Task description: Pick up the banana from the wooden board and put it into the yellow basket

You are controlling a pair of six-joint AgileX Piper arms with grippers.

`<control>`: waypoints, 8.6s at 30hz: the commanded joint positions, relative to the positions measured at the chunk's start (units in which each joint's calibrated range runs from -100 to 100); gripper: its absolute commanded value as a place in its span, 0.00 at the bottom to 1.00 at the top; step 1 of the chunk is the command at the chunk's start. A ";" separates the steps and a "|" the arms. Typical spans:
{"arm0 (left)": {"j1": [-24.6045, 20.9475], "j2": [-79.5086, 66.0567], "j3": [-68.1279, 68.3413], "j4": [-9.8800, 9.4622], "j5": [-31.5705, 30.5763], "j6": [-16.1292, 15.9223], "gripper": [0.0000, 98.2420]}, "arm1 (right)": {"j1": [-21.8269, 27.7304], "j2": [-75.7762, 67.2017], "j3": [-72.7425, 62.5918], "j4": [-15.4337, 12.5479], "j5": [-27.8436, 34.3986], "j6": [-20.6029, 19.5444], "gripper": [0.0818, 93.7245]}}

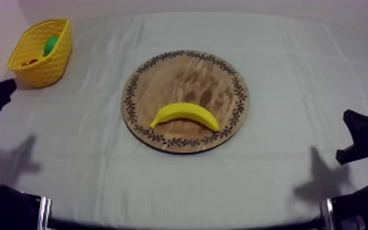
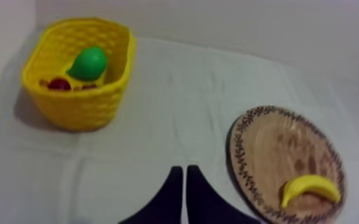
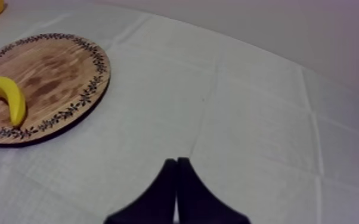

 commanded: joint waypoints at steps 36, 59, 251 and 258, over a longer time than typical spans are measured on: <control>29.31 57.47 -50.30 -11.53 27.03 -9.14 0.00 | 0.00 0.03 -0.03 0.00 0.02 -0.02 0.00; 36.54 78.28 -61.39 -12.46 28.70 -10.67 0.17 | 0.00 0.03 -0.03 0.00 0.02 -0.02 0.00; -0.67 43.76 -58.78 -15.67 29.95 -0.09 0.14 | 0.00 0.03 -0.03 0.00 0.02 -0.02 0.00; -0.35 28.83 -44.63 -14.78 20.56 1.61 0.02 | 0.00 0.03 -0.03 0.00 0.02 -0.02 0.00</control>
